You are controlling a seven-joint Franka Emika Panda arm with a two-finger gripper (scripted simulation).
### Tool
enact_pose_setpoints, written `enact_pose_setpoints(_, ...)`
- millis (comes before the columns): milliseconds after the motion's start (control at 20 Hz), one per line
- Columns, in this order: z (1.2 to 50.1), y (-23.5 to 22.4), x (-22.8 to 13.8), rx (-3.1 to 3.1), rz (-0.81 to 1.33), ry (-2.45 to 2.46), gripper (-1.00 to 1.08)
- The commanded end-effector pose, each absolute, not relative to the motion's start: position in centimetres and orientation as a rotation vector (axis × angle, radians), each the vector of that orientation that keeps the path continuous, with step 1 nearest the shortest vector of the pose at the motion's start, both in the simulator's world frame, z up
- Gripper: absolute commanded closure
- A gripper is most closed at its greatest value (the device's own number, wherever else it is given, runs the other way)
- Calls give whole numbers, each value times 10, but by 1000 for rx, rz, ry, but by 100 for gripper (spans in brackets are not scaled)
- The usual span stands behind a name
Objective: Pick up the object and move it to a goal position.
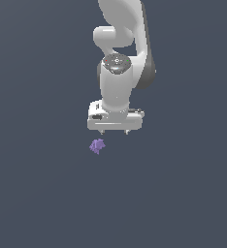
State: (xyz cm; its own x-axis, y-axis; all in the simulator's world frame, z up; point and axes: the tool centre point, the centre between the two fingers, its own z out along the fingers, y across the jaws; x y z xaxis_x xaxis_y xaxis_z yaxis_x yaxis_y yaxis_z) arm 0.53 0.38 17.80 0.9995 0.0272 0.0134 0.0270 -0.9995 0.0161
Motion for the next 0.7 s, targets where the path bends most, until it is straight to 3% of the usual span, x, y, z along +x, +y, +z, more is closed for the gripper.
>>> enact_pose_setpoints(0, 178, 4, 5, 3125, 21, 42, -92)
enact_pose_setpoints(650, 186, 17, 4, 3124, 35, 63, -92)
